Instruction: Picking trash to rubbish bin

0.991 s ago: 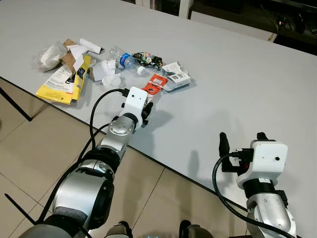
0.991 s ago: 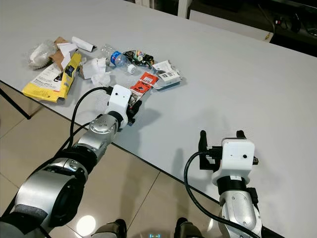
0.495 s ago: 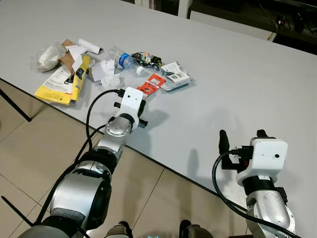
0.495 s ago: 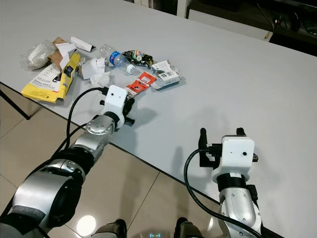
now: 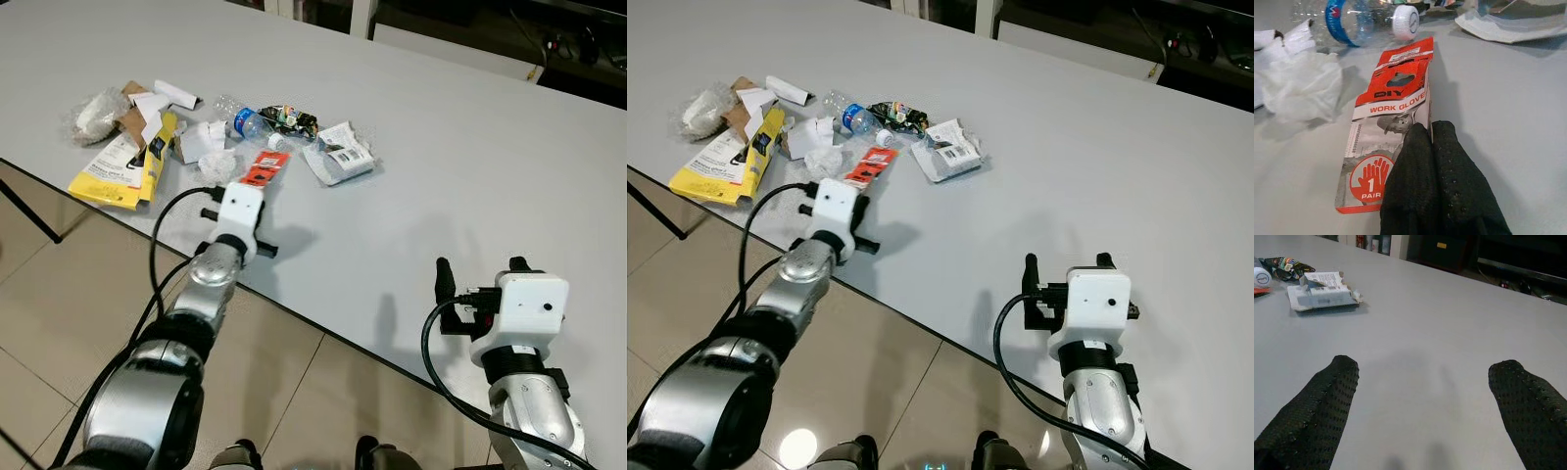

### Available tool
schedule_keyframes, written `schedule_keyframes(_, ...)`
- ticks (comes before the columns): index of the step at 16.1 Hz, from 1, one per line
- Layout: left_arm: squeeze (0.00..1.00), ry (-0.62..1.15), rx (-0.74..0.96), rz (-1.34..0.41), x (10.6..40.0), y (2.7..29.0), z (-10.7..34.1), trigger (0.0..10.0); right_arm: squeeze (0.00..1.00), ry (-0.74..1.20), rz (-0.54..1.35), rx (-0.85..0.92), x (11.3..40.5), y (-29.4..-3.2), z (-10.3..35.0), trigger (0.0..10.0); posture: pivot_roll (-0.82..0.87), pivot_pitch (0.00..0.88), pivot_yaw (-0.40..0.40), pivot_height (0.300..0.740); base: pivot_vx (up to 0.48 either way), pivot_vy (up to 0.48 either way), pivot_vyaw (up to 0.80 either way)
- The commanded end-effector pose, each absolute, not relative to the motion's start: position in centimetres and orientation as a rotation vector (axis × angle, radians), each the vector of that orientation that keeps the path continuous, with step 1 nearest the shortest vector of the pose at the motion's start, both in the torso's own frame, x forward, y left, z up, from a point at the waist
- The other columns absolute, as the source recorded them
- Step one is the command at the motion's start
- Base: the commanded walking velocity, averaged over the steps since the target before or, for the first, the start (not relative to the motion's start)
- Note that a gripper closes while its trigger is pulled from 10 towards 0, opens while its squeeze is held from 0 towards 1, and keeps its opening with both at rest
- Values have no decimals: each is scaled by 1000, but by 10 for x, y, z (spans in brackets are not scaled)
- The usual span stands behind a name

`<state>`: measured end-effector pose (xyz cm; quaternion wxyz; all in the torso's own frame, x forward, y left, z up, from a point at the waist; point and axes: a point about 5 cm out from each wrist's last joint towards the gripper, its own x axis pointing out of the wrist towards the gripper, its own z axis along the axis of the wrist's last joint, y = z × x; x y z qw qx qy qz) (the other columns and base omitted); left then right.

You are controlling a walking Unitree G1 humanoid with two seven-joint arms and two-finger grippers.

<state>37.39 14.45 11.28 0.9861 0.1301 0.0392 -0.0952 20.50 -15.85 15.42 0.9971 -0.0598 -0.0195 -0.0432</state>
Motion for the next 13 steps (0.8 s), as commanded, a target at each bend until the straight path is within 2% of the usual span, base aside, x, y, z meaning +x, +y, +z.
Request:
schedule_keyframes(1, 0, 276, 275, -170, 350, 160, 65, 0, 0, -40, -87, -130, 205, -160, 154, 10000, 43, 197, -9, 740, 0, 0, 0)
schedule_keyframes(5, 0, 159, 275, -201, 346, 155, 74, 0, 0, -43, -80, -135, 207, -160, 154, 10000, 54, 190, -13, 740, 0, 0, 0)
schedule_keyframes(7, 0, 70, 274, -242, 345, 143, 86, 0, 0, -49, -73, -140, 210, -160, 154, 10000, 60, 182, -15, 740, 0, 0, 0)
schedule_keyframes(9, 0, -59, 221, -313, 345, 120, 109, 0, 0, -63, -70, -142, 215, -161, 156, 10000, 71, 164, -17, 740, 0, 0, 0)
schedule_keyframes(13, 0, -195, 228, -322, 343, 112, 135, 0, 0, -85, -70, -132, 221, -163, 159, 10000, 82, 146, -20, 740, 0, 0, 0)
